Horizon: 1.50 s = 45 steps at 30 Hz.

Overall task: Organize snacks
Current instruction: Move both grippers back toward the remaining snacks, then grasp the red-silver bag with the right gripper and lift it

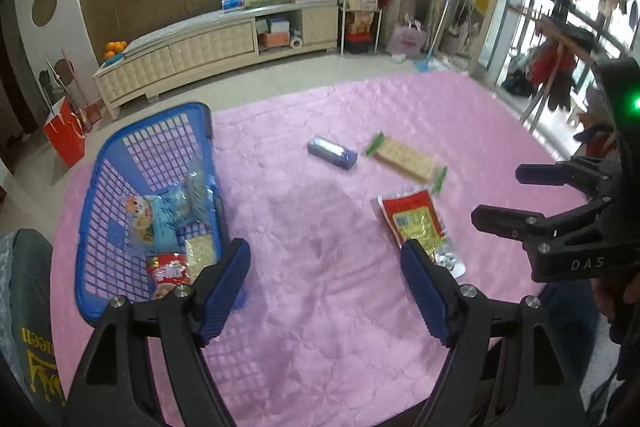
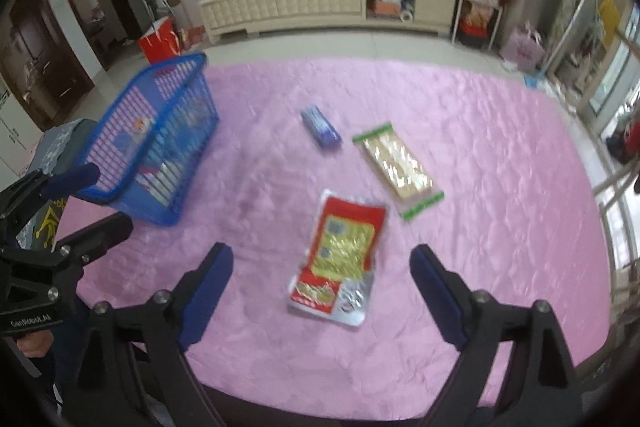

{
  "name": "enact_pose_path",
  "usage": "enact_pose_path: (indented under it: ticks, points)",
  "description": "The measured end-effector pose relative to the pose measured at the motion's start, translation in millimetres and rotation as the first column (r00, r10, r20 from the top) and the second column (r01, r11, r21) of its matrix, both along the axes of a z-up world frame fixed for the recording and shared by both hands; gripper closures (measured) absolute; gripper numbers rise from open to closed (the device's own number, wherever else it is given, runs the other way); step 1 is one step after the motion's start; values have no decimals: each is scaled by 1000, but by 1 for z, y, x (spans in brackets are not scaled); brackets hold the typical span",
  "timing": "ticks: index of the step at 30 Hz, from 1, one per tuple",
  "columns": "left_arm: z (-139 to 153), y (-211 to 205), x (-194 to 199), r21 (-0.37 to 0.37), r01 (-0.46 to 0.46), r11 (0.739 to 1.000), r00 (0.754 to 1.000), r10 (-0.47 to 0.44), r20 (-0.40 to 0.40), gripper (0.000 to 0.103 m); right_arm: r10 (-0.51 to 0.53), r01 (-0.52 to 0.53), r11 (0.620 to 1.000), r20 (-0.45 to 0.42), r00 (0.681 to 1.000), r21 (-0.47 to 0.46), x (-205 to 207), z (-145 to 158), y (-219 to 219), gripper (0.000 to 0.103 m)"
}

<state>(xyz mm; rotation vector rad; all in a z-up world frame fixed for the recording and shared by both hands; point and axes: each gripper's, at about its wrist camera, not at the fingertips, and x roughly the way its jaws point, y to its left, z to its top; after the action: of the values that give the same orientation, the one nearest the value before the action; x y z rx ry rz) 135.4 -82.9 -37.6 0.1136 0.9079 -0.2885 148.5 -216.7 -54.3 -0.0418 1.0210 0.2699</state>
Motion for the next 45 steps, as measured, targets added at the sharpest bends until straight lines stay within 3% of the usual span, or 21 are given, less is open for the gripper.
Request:
enact_pose_path:
  ticks: [3,10,14,19,24,28,31,34,36,37,45]
  points:
    - [-19,-9,6,4,-9,1000,999,9,-41,27,10,-7,999,-73,997,36,7,-24,-6,4]
    - [-65,-24,19,29,-2,1000,991,6,-135,26,-11,14,1000,-196,981,14,23,-81,-13,4]
    - [-82,-32,27,53,21,998,985,-11,-173,26,-23,37,998,-266,964,46,38,-105,-18,4]
    - [-99,-32,38,84,33,996,980,-16,-198,26,-42,71,993,-294,955,89,56,-118,-22,4]
    - [-109,-29,51,77,28,997,976,-11,-218,26,-71,81,996,-299,951,21,70,-127,-15,4]
    - [-117,-27,57,66,32,997,971,-16,-237,26,-61,81,995,-317,947,52,73,-131,-8,3]
    - [-122,-25,58,82,47,996,969,-25,-244,26,-70,78,997,-299,952,14,72,-130,-2,4]
    - [-125,-23,58,96,57,994,970,-33,-239,26,-80,63,995,-259,963,-72,73,-131,9,15]
    - [-127,-22,58,94,56,994,970,-32,-240,26,-79,49,989,-229,970,-137,69,-130,16,28]
    - [-128,-21,58,88,54,995,969,-31,-244,26,-75,39,985,-218,973,-166,67,-130,20,29]
    - [-134,-24,51,70,81,994,966,-61,-250,26,-32,-7,983,-205,978,-185,51,-126,38,52]
